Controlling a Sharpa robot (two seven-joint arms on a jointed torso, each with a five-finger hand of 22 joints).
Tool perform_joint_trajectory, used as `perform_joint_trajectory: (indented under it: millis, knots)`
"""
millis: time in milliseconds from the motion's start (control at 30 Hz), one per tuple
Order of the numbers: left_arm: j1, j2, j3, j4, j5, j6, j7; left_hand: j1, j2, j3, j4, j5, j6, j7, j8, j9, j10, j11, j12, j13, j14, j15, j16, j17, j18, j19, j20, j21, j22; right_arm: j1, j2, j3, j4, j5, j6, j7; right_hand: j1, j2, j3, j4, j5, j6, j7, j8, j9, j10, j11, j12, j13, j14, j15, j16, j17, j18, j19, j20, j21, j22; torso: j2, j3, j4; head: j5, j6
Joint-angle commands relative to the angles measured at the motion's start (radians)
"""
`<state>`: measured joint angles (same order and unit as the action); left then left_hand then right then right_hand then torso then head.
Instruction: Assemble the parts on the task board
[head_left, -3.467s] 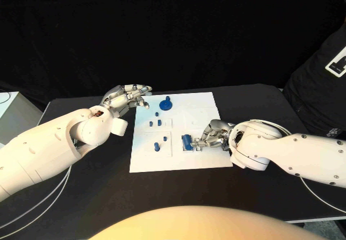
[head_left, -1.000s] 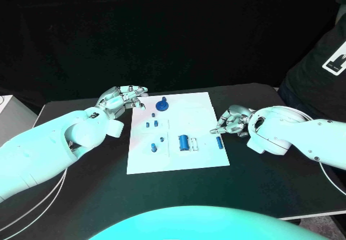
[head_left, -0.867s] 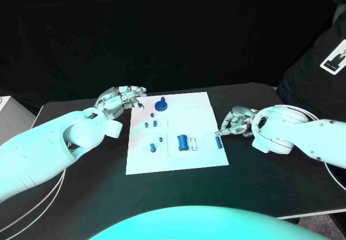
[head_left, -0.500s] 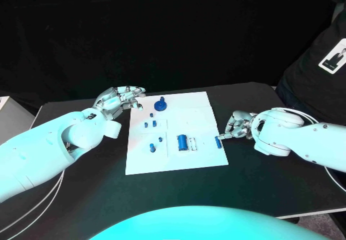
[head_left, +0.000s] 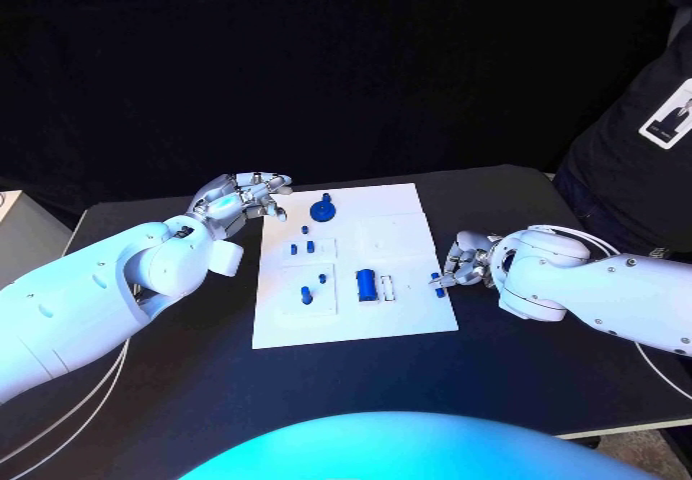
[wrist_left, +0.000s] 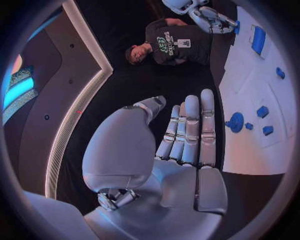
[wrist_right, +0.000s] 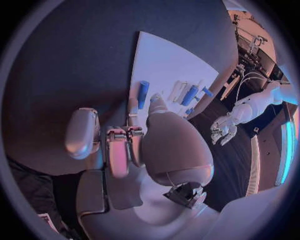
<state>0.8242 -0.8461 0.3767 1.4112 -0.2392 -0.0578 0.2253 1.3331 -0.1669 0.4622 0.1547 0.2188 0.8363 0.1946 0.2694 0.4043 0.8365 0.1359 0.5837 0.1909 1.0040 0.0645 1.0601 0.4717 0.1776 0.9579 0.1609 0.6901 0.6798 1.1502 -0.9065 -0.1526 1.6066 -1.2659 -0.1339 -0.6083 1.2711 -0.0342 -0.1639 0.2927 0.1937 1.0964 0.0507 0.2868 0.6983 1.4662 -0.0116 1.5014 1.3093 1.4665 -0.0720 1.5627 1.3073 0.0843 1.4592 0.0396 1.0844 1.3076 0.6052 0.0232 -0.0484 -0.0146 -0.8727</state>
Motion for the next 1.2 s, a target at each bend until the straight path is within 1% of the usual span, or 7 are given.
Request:
perform_joint_trajectory:
  millis: [33, 400, 600, 733, 900, 1000, 1200]
  knots:
    - [0.0, 0.0, 0.0, 0.003, -0.001, 0.017, 0.002, 0.0, 0.007, 0.001, 0.004, 0.001, -0.007, -0.002, 0.006, 0.001, -0.007, -0.002, 0.006, -0.001, -0.003, 0.001, 0.003, 0.002, 0.005, 0.005, -0.001, -0.004, -0.001, -0.003, 0.005, 0.0, -0.003, -0.005, 0.006, -0.024, -0.008, 0.001, -0.006, 0.001, 0.007, 0.009, 0.0, 0.007, 0.004, 0.071, -0.009, -0.004, 0.214, 0.101, -0.007, 0.0, 0.247, -0.002, 0.003, -0.007, -0.005, 0.053, 0.0, -0.0007, -0.0001, 0.001, 0.0]
    - [0.0, 0.0, 0.0, 0.003, -0.001, 0.019, 0.001, 0.0, 0.007, 0.001, 0.004, 0.001, -0.007, -0.002, 0.006, 0.001, -0.007, -0.002, 0.006, -0.001, -0.003, 0.001, 0.003, 0.002, 0.005, 0.005, -0.001, -0.004, -0.001, -0.015, 0.025, -0.003, -0.016, -0.034, 0.022, -0.04, 0.002, -0.004, 0.0, -0.001, 0.006, 0.01, -0.005, 0.018, 0.014, 0.07, -0.012, -0.006, 0.212, 0.101, -0.01, 0.001, 0.249, -0.002, 0.004, -0.009, -0.003, 0.055, -0.002, 0.0013, -0.0023, 0.002, 0.0]
    - [0.0, 0.001, 0.0, 0.002, -0.001, 0.02, 0.0, 0.0, 0.007, 0.001, 0.004, 0.001, -0.007, -0.002, 0.006, 0.001, -0.007, -0.002, 0.006, -0.001, -0.003, 0.001, 0.003, 0.002, 0.005, 0.005, -0.001, -0.004, -0.001, -0.025, 0.041, -0.004, -0.024, -0.052, 0.017, -0.045, 0.072, -0.003, 0.028, -0.005, 0.009, -0.006, -0.008, 0.029, 0.031, 0.069, -0.016, -0.007, 0.212, 0.101, -0.014, 0.001, 0.25, -0.003, 0.005, -0.014, -0.006, 0.056, 0.0, 0.0013, -0.0005, 0.001, 0.0]
    - [0.0, 0.001, 0.0, 0.001, -0.001, 0.019, 0.0, 0.0, 0.007, 0.0, 0.006, 0.001, -0.007, -0.002, 0.007, 0.001, -0.008, -0.002, 0.007, -0.001, -0.003, 0.001, 0.003, 0.002, 0.005, 0.006, -0.001, -0.005, -0.002, -0.029, 0.047, -0.004, -0.028, -0.062, 0.016, -0.049, 0.141, -0.009, 0.079, -0.004, -0.012, -0.015, -0.01, 0.031, 0.037, 0.068, -0.018, -0.009, 0.211, 0.101, -0.016, 0.002, 0.25, -0.003, 0.006, -0.016, -0.007, 0.059, -0.001, 0.0009, -0.0013, 0.001, 0.0]
    - [0.0, 0.001, 0.0, 0.002, -0.002, 0.02, 0.0, 0.0, 0.007, 0.0, 0.006, 0.001, -0.007, -0.002, 0.007, 0.001, -0.008, -0.002, 0.007, -0.001, -0.003, 0.001, 0.003, 0.002, 0.005, 0.006, -0.001, -0.005, -0.002, -0.031, 0.05, -0.005, -0.032, -0.07, 0.015, -0.052, 0.195, -0.029, 0.153, -0.003, 0.044, -0.019, -0.012, 0.026, 0.033, 0.068, -0.02, -0.008, 0.212, 0.101, -0.017, 0.002, 0.252, -0.004, 0.008, -0.018, -0.008, 0.063, -0.002, -0.0002, -0.0017, 0.001, 0.0]
    - [0.0, 0.001, 0.0, 0.001, -0.002, 0.019, -0.001, 0.0, 0.007, 0.0, 0.006, 0.001, -0.007, -0.002, 0.007, 0.001, -0.008, -0.002, 0.007, -0.001, -0.003, 0.001, 0.003, 0.002, 0.005, 0.006, -0.001, -0.005, -0.002, -0.032, 0.051, -0.005, -0.034, -0.072, 0.017, -0.054, 0.208, -0.041, 0.198, -0.002, 0.054, -0.02, -0.012, 0.022, 0.028, 0.067, -0.02, -0.009, 0.212, 0.102, -0.017, 0.002, 0.252, -0.003, 0.008, -0.019, -0.011, 0.064, -0.002, -0.0001, -0.0018, 0.001, 0.0]
    - [0.0, 0.0, 0.0, 0.002, -0.002, 0.019, -0.001, 0.0, 0.007, -0.001, 0.007, 0.001, -0.008, -0.002, 0.007, 0.001, -0.008, -0.001, 0.007, -0.001, -0.003, 0.001, 0.003, 0.002, 0.005, 0.006, 0.0, -0.005, -0.002, -0.033, 0.053, -0.005, -0.036, -0.078, 0.015, -0.055, 0.231, -0.099, 0.348, -0.008, 0.109, -0.021, -0.01, 0.013, 0.02, 0.064, -0.019, -0.015, 0.209, 0.101, -0.017, 0.002, 0.251, -0.003, 0.007, -0.019, -0.02, 0.068, -0.002, -0.0003, -0.0012, -0.001, 0.0]
